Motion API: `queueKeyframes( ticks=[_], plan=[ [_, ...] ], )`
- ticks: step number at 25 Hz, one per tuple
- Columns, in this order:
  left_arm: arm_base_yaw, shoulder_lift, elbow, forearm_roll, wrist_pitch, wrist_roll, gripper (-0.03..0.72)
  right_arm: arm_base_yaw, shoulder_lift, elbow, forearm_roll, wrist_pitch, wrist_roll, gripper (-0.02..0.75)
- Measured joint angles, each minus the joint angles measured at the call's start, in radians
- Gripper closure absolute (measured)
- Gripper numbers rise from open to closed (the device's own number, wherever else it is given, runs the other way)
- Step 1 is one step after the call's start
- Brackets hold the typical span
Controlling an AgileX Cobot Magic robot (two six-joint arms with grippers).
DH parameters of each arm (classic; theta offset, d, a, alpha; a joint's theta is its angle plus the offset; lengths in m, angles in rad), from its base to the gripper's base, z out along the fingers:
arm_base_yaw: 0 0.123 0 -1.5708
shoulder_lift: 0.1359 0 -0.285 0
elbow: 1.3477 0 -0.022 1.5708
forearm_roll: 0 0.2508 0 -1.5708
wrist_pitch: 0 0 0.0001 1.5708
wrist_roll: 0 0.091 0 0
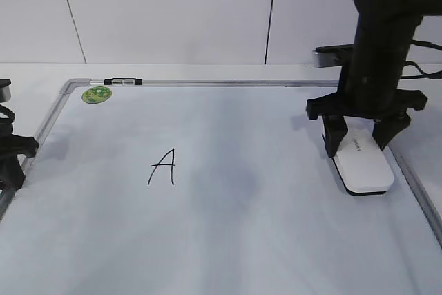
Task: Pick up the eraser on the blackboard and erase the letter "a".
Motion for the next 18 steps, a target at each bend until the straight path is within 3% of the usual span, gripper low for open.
queueKeyframes(
  ticks=[10, 18],
  plan=[
    [0.0, 0.0, 0.0, 0.0, 0.0, 0.0, 0.569, -0.123, -0.004, 0.0, 0.006, 0.0, -0.062, 0.227],
    [0.0, 0.0, 0.0, 0.0, 0.0, 0.0, 0.569, -0.134, -0.004, 0.0, -0.015, 0.0, -0.071, 0.227]
  ],
)
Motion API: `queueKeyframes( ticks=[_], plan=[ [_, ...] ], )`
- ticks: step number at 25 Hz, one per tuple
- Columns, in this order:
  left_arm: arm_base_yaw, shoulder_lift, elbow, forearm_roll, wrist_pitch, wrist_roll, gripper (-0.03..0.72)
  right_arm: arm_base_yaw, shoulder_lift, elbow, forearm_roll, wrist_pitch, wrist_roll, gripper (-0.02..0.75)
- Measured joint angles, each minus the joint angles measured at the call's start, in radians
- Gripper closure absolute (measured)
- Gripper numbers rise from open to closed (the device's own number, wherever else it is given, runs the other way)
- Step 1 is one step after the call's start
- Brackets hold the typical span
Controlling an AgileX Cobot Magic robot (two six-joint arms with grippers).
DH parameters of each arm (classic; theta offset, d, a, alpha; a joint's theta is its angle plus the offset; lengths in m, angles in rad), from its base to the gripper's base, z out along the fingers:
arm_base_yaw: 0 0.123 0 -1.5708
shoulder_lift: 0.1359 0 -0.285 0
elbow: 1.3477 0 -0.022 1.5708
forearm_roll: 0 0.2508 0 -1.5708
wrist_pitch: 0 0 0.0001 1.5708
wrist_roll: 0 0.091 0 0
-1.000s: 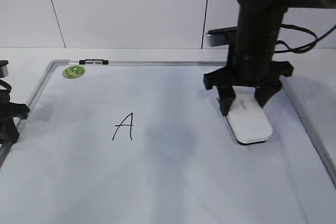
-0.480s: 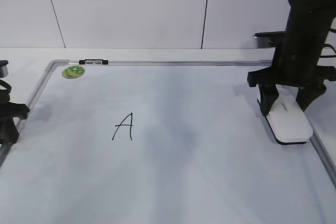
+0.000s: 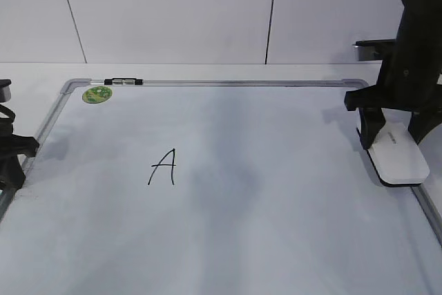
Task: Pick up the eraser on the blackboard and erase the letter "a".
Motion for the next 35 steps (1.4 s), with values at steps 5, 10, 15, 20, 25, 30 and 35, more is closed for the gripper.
queueKeyframes(
  ticks=[5, 10, 15, 20, 25, 30, 35],
  plan=[
    [0.0, 0.0, 0.0, 0.0, 0.0, 0.0, 0.569, 0.0, 0.0, 0.0, -0.008, -0.002, -0.002, 0.227],
    [0.0, 0.0, 0.0, 0.0, 0.0, 0.0, 0.57, 0.0, 0.0, 0.0, -0.009, -0.002, -0.002, 0.227],
    [0.0, 0.0, 0.0, 0.0, 0.0, 0.0, 0.569, 0.0, 0.0, 0.0, -0.011, -0.002, -0.002, 0.227],
    [0.0, 0.0, 0.0, 0.0, 0.0, 0.0, 0.569, 0.0, 0.002, 0.0, -0.011, -0.002, -0.002, 0.227],
    [0.0, 0.0, 0.0, 0.0, 0.0, 0.0, 0.569, 0.0, 0.037, 0.0, -0.009, -0.004, -0.002, 0.227],
    [0.0, 0.0, 0.0, 0.0, 0.0, 0.0, 0.57, 0.0, 0.041, 0.002, -0.009, -0.045, -0.002, 0.227],
    [0.0, 0.0, 0.0, 0.0, 0.0, 0.0, 0.569, 0.0, 0.041, 0.002, -0.009, -0.062, -0.002, 0.227]
  ],
)
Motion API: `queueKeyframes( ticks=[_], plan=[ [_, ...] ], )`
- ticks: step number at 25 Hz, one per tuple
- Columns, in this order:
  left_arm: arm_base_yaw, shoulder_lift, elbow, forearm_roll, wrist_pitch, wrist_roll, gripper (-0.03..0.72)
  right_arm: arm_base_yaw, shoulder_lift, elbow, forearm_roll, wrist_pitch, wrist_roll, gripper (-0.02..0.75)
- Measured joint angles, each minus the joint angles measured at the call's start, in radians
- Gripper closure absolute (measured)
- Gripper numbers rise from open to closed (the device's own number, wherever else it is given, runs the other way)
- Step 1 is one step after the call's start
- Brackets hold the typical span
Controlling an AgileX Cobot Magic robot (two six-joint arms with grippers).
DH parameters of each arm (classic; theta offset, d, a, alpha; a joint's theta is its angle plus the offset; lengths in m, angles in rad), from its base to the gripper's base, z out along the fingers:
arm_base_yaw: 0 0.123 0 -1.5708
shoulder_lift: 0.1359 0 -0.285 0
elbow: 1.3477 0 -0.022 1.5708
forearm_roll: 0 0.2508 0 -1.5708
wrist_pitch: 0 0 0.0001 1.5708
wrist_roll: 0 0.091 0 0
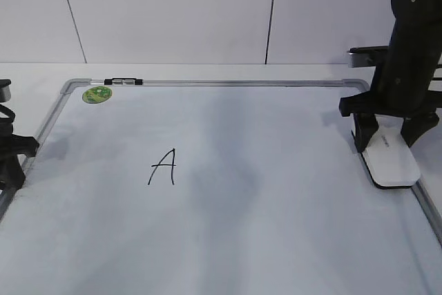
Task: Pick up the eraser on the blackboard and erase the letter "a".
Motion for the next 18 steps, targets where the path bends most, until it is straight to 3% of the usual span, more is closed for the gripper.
queueKeyframes(
  ticks=[18],
  plan=[
    [0.0, 0.0, 0.0, 0.0, 0.0, 0.0, 0.569, 0.0, 0.026, 0.002, 0.004, 0.01, -0.011, 0.208]
  ],
)
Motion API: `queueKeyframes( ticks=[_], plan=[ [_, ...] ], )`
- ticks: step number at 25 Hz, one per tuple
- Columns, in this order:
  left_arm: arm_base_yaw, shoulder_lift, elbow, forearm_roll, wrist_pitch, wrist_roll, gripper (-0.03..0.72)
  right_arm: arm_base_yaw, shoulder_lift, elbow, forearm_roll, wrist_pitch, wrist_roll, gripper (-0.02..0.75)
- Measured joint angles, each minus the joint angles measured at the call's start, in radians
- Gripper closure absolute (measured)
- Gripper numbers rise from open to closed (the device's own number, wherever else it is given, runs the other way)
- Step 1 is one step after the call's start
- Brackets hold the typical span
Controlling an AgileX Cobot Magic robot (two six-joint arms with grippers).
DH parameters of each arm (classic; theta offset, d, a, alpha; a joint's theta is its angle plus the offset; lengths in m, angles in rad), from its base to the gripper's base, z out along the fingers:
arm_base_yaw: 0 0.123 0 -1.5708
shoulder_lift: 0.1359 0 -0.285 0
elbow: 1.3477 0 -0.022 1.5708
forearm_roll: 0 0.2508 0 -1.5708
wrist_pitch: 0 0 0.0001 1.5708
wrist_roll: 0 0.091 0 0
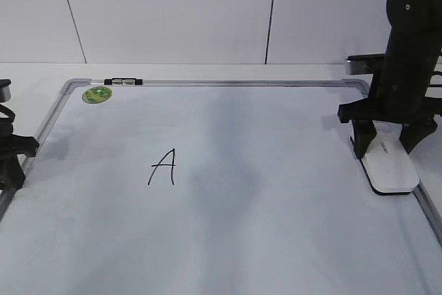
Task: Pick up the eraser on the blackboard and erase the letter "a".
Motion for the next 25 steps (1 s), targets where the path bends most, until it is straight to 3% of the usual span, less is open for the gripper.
queueKeyframes(
  ticks=[6, 17, 20, 25],
  plan=[
    [0.0, 0.0, 0.0, 0.0, 0.0, 0.0, 0.569, 0.0, 0.001, 0.0, 0.0, 0.03, -0.01, 0.08],
    [0.0, 0.0, 0.0, 0.0, 0.007, 0.0, 0.551, 0.0, 0.001, -0.031, 0.034, 0.042, -0.025, 0.078],
    [0.0, 0.0, 0.0, 0.011, 0.007, 0.003, 0.465, 0.0, 0.001, -0.052, 0.034, 0.046, -0.029, 0.078],
    [0.005, 0.0, 0.0, 0.036, 0.007, 0.006, 0.203, 0.0, 0.001, -0.08, 0.042, 0.046, -0.034, 0.082]
  ],
)
